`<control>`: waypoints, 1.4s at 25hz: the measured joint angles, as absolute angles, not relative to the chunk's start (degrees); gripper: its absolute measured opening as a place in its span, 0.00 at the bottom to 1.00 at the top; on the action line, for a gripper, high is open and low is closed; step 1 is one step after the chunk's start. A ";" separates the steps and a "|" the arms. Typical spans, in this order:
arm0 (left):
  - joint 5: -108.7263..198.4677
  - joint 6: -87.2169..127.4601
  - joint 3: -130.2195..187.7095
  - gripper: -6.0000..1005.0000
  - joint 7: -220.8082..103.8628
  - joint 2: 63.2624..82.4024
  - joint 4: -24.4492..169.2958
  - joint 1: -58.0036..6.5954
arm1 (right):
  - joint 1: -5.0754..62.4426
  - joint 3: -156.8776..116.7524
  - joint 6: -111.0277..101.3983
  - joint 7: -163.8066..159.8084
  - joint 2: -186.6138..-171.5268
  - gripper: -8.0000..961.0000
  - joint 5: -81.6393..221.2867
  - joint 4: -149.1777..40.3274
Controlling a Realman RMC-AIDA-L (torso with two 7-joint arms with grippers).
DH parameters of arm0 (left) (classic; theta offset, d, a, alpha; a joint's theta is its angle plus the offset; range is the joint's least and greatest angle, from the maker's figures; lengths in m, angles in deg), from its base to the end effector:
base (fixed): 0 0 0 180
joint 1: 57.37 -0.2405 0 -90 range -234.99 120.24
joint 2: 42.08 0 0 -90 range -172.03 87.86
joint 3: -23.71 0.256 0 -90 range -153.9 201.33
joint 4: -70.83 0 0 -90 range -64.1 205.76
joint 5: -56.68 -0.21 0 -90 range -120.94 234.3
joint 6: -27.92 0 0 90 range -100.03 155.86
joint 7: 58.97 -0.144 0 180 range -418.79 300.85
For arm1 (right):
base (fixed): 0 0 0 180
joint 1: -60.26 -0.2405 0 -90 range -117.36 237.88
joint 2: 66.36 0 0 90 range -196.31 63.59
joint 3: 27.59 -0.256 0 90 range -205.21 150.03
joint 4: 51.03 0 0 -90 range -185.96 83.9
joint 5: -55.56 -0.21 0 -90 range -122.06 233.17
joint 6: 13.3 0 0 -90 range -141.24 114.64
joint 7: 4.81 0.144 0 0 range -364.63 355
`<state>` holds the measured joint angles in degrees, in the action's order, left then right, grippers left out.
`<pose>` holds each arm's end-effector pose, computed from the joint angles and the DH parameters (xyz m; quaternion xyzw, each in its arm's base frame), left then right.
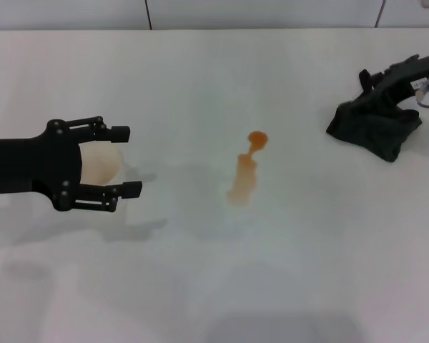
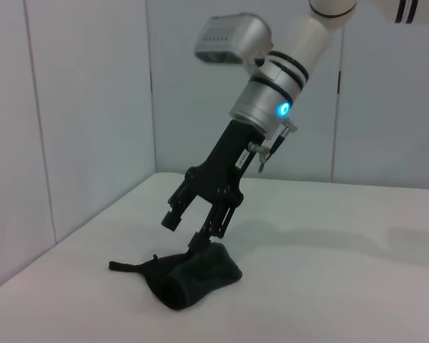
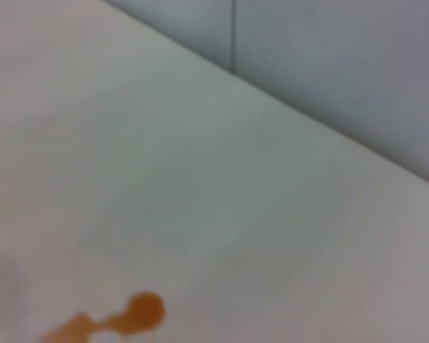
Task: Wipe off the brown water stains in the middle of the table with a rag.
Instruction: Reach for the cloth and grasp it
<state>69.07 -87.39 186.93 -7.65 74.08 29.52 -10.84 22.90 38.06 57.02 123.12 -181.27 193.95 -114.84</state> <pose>-0.2630 0.3153 0.0508 -0.9673 -0.0557 -0.2273 0.0977 0.2047 0.4176 0.0419 -0.9211 0.2754 -0.0373 0.2727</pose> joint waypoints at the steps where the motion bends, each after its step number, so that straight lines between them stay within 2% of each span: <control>1: 69.09 -87.39 186.93 0.88 -7.65 74.10 29.52 -10.78 | 22.80 38.13 57.20 123.36 -181.34 0.88 194.73 -114.81; 35: 69.96 -87.12 186.93 0.88 -8.51 74.72 29.53 -10.93 | 15.67 39.33 54.78 128.45 -181.58 0.88 207.68 -103.45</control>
